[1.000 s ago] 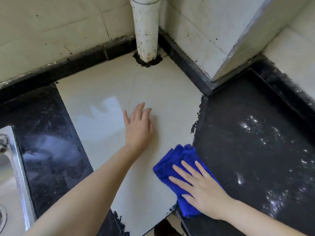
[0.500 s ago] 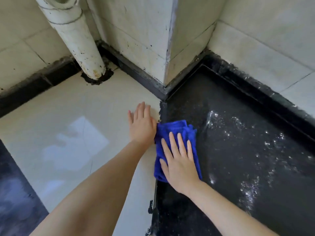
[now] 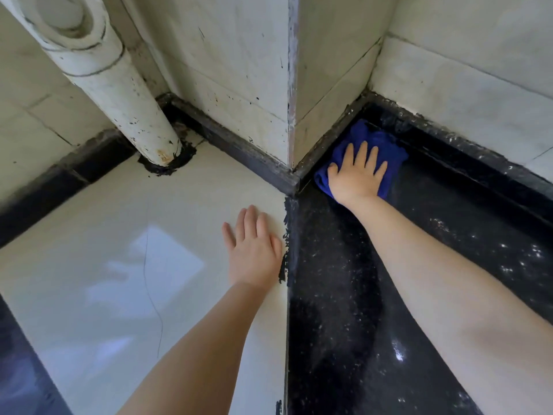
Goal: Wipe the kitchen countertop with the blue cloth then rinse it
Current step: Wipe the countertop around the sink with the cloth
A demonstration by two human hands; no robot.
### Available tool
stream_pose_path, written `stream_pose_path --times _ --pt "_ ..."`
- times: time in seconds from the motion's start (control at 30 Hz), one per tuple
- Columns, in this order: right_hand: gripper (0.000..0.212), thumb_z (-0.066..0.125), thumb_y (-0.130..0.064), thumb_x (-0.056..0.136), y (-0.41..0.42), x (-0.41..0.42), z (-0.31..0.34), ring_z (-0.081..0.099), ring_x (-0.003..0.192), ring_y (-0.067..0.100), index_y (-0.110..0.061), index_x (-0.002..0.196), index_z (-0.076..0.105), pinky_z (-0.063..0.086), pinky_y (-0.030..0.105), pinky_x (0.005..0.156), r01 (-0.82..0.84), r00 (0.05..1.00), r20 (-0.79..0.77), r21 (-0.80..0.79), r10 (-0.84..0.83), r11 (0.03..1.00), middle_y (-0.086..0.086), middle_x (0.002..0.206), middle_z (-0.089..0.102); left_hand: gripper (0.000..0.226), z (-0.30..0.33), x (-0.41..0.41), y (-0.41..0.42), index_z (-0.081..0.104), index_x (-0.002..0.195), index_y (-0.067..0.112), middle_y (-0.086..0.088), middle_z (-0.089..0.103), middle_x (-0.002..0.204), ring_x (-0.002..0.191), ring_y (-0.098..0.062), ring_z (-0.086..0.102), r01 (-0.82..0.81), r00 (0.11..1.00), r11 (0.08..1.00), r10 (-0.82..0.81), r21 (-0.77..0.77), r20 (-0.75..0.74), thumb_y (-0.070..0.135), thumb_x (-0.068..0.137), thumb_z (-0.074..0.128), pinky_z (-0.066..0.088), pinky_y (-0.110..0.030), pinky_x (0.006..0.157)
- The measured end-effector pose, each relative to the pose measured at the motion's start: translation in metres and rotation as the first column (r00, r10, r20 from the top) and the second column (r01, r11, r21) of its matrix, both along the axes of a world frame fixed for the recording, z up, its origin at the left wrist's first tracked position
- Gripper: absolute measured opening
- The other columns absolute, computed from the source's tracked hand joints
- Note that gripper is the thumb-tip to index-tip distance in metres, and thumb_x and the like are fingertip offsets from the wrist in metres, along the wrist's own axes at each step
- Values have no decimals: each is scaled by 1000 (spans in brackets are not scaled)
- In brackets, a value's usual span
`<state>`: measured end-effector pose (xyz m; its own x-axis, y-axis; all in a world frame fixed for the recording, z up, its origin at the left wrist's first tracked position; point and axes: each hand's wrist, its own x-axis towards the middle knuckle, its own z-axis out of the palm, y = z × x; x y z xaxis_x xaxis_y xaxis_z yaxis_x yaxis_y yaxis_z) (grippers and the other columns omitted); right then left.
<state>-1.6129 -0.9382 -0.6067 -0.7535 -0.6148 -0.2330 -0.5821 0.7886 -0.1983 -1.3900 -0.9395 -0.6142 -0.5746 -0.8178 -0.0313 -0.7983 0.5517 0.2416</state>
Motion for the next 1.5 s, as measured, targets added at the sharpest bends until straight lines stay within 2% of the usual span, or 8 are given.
stream_pose_path --times 0.17,0.53,0.9,1.03,1.17,1.27,1.4,1.5 --pt "64 18 -42 98 53 114 0 -15 143 32 -10 149 -4 -7 51 114 -170 978 -117 45 174 984 14 157 -12 73 2 1 1 36 136 8 -10 25 152 143 -23 12 -11 1000 1000 10 21 14 38 81 0 -2 -48 115" --pt "55 24 -30 101 3 -73 -4 2 145 27 -7 149 11 5 43 118 -185 983 6 -47 186 982 11 158 4 65 5 0 0 44 131 5 -14 34 147 139 -28 24 1 1000 1000 -1 8 20 35 85 9 6 -51 114" --pt "57 29 -34 97 114 -39 2 0 145 29 -16 150 16 3 54 115 376 926 -27 -26 -377 926 8 158 6 50 9 1 2 29 140 9 -10 17 154 143 -23 5 -13 999 999 12 35 40 28 96 16 -5 -47 116" --pt "57 24 -44 97 74 36 -5 0 146 24 -27 149 12 2 49 115 -119 981 -157 -53 109 992 0 159 3 59 9 -1 3 35 137 8 -11 24 152 142 -24 12 -23 999 1000 23 -1 23 33 90 10 -1 -47 115" --pt "69 2 -52 85 109 25 -6 10 145 19 -31 148 19 6 42 116 -492 864 -151 -44 481 869 -4 158 12 56 10 0 5 37 135 8 -11 27 151 142 -25 15 -33 999 999 33 -18 12 32 91 13 0 -46 116" --pt "67 9 -47 87 162 -46 -13 26 141 27 -22 145 31 22 50 110 -198 947 -262 -23 185 980 4 154 27 45 10 0 5 34 137 8 -11 24 152 142 -24 12 -31 999 999 31 -11 14 25 97 26 -2 -45 117" --pt "54 26 -37 98 186 -65 -7 7 145 26 -23 150 18 8 51 116 231 969 -90 -19 -231 973 3 158 11 44 9 -1 5 36 137 7 -12 26 151 142 -26 14 -32 999 999 32 -26 5 24 97 28 0 -46 116" --pt "54 28 -37 93 167 22 -11 24 140 31 -21 144 34 17 52 111 -37 981 -191 -91 19 995 9 154 27 44 8 -1 5 35 137 8 -12 25 151 142 -25 13 -41 999 999 41 -12 11 24 97 28 -1 -46 117"
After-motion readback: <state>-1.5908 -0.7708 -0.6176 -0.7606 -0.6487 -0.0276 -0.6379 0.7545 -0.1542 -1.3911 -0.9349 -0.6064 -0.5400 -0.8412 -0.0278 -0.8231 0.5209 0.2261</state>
